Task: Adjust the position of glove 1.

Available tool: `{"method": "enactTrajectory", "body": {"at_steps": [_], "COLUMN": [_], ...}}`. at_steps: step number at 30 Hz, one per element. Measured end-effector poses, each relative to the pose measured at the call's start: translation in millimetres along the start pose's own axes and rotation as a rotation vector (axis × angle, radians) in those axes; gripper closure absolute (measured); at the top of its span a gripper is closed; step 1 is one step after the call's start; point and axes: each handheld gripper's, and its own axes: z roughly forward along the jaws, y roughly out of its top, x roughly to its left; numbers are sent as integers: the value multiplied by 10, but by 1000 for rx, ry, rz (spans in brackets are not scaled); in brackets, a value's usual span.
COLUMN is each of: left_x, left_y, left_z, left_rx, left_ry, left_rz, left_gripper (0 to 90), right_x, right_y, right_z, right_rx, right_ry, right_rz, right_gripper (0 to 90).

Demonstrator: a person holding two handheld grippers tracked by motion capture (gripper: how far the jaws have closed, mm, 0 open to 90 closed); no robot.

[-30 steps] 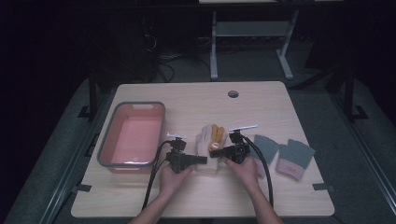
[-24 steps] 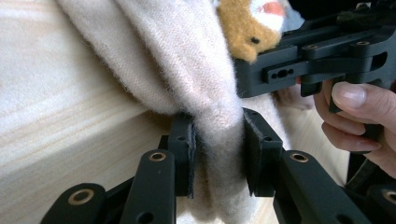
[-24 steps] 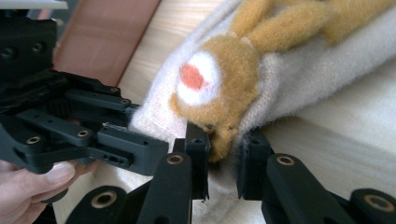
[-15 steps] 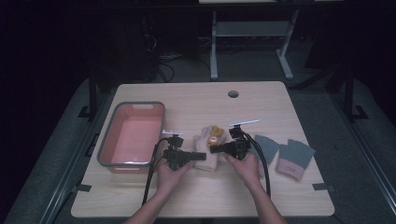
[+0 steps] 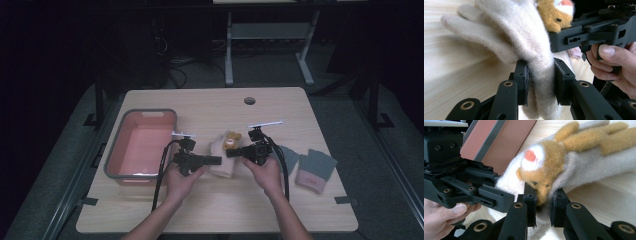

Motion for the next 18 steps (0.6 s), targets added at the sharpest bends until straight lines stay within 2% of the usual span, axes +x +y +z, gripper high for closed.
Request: {"method": "enactTrajectory", "body": {"at_steps": [4, 8, 18], "left_x": [-20, -44, -77], "left_y": [38, 66, 127], "left_z": [-35, -73, -166], "left_rx": [-10, -8, -25], "left_ry": [-13, -9, -19], "left_rz": [-2, 11, 10], "left_gripper": [677, 677, 677], "right_x": [37, 64, 159], "right_y": [40, 75, 158], "right_z": [-45, -63, -109], "right_rx": [-3, -2, -10], "right_ry": [3, 7, 12], "right_rz": [-7, -6, -22], "right_gripper": [781, 781, 781]}}
